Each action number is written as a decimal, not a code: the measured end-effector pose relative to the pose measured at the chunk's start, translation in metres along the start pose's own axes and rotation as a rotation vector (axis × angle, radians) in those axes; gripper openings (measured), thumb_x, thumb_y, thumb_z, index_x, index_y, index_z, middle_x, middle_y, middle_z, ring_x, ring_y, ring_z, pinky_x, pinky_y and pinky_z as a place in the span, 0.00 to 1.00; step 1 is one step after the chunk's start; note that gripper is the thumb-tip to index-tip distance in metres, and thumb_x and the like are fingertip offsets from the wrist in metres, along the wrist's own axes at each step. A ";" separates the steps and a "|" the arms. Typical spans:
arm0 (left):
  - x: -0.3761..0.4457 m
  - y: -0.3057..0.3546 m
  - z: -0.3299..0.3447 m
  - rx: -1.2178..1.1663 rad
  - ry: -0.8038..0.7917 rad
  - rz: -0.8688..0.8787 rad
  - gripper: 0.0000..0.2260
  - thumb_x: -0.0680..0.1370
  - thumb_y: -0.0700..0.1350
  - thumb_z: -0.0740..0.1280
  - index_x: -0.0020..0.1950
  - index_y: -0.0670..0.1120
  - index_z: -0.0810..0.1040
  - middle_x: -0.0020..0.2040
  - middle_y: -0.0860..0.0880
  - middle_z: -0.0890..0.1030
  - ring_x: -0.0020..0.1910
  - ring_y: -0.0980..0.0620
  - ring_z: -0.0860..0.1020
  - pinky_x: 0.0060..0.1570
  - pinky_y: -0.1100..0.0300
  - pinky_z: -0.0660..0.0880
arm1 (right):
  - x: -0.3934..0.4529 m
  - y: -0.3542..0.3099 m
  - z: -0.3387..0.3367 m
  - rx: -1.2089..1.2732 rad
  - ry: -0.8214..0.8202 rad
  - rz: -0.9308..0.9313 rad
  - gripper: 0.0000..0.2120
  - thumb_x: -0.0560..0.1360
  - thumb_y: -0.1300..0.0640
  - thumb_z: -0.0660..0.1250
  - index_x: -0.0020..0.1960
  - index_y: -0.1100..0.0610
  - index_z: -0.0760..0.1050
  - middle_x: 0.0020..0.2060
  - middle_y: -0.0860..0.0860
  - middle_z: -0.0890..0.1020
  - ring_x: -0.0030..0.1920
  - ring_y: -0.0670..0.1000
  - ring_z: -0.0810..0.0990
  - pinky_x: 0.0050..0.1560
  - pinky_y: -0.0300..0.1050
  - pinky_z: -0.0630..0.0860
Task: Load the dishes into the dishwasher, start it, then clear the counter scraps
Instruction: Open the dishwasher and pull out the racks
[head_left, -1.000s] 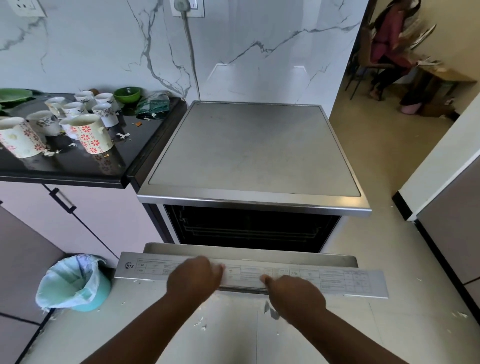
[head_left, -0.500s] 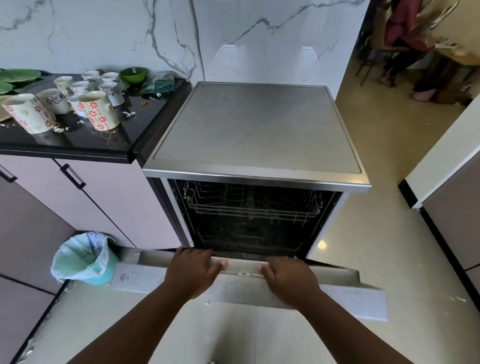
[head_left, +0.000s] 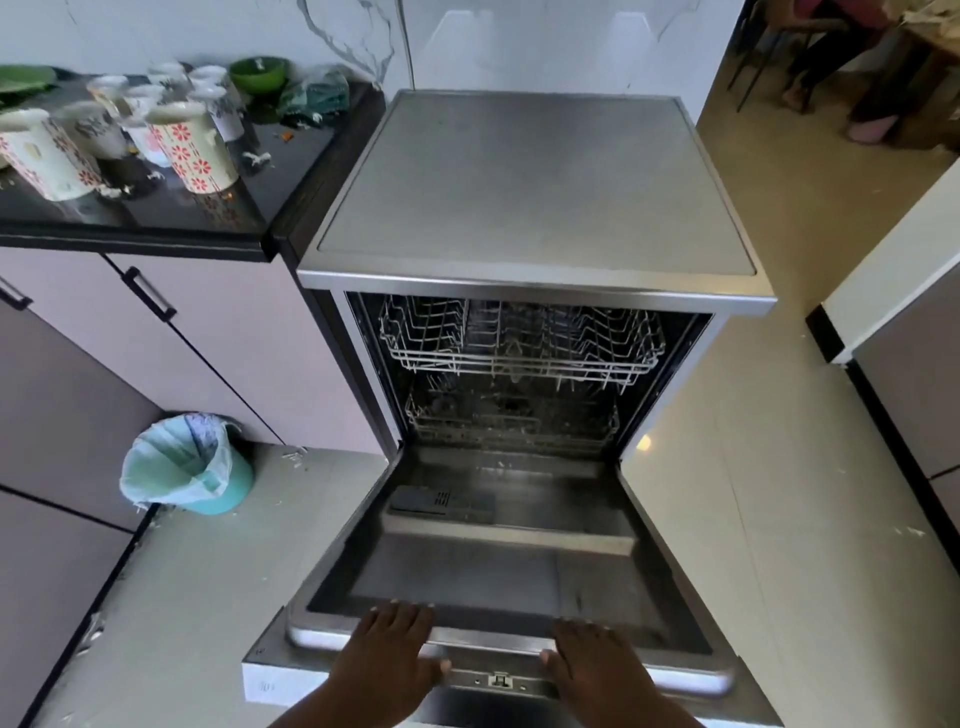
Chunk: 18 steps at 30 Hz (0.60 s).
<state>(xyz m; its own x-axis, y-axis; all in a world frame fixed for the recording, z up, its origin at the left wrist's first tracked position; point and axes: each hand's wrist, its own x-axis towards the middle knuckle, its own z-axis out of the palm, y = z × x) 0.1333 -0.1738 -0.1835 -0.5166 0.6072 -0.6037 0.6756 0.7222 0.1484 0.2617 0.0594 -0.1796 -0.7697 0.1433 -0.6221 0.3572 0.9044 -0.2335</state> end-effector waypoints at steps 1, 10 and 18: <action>-0.003 0.001 0.008 0.003 -0.019 -0.003 0.31 0.72 0.69 0.51 0.54 0.50 0.84 0.51 0.53 0.83 0.49 0.51 0.84 0.46 0.55 0.80 | -0.001 0.000 0.008 -0.036 -0.014 0.027 0.25 0.79 0.43 0.50 0.71 0.52 0.67 0.68 0.48 0.71 0.68 0.51 0.70 0.69 0.50 0.64; -0.009 -0.016 0.012 -0.191 -0.174 0.000 0.50 0.63 0.79 0.34 0.77 0.52 0.59 0.77 0.53 0.60 0.76 0.50 0.58 0.73 0.57 0.53 | -0.013 0.007 0.059 -0.156 0.183 0.084 0.37 0.82 0.48 0.36 0.49 0.55 0.85 0.45 0.50 0.86 0.43 0.50 0.86 0.40 0.45 0.82; 0.005 -0.017 0.029 -0.258 -0.119 -0.047 0.20 0.82 0.57 0.55 0.68 0.49 0.71 0.66 0.50 0.75 0.64 0.50 0.73 0.62 0.60 0.66 | 0.006 0.001 0.032 0.000 -0.043 -0.051 0.19 0.84 0.49 0.48 0.66 0.56 0.71 0.63 0.54 0.76 0.63 0.54 0.75 0.57 0.45 0.68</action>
<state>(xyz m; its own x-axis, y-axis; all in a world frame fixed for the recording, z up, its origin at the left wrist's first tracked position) 0.1346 -0.1927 -0.2119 -0.4688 0.5389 -0.6998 0.4880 0.8184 0.3034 0.2746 0.0484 -0.2079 -0.7636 0.0794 -0.6408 0.3180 0.9099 -0.2663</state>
